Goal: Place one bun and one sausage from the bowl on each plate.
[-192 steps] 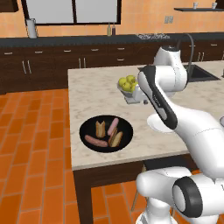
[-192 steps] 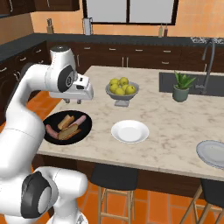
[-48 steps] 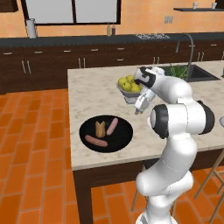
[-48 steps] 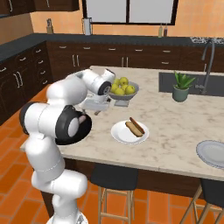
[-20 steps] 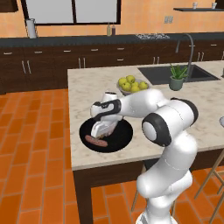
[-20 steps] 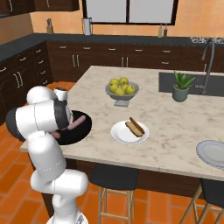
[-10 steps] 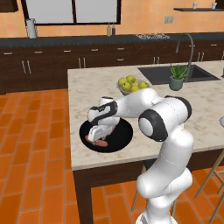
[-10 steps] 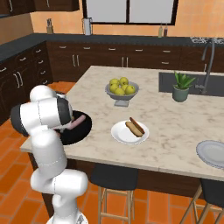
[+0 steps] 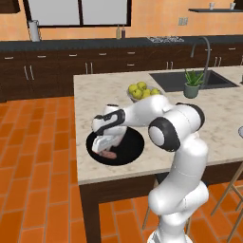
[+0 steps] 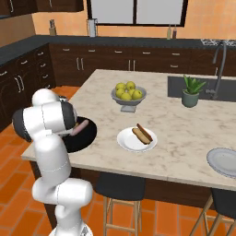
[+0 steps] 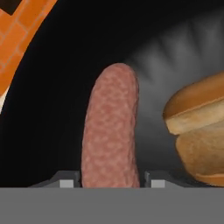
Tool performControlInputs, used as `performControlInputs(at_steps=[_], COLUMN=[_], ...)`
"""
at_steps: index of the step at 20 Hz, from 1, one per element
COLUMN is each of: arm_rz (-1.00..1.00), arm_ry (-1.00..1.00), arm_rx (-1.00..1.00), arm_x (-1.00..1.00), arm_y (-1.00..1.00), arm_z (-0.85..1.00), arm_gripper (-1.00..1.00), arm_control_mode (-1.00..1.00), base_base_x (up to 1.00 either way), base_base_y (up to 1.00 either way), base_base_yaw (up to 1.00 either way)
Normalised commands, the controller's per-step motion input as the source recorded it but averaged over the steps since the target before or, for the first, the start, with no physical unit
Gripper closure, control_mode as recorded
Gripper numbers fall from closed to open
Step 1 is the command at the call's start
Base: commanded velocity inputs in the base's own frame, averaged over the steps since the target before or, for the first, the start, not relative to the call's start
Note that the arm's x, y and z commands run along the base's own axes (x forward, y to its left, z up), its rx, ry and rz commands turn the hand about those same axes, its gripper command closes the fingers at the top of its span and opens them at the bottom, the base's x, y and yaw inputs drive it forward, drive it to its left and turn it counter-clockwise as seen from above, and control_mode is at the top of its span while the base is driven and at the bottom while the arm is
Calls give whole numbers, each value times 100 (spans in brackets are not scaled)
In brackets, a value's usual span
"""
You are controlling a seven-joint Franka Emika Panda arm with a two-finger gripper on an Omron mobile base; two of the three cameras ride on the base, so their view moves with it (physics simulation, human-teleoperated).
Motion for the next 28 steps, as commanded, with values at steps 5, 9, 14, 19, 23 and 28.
performControlInputs(at_steps=[5, 9, 14, 19, 23, 28], arm_rz=[-11, -27, -30, -8, -1, 0], arm_ry=[0, 0, -7, -7, -14, -17], arm_rx=[-4, -19, -14, -3, 0, 2], arm_x=[-23, -14, 26, 77, 44, 1], arm_y=[-11, -47, -98, -100, -100, -100], arm_z=[52, 68, 42, 7, 3, -2], arm_gripper=[100, 100, 100, 100, 100, 100], arm_control_mode=[-100, -100, -100, -100, -100, -100], base_base_x=[0, 0, 0, 0, 0, 0], base_base_y=[0, 0, 0, 0, 0, 0], base_base_yaw=[0, 0, 0, 0, 0, 0])
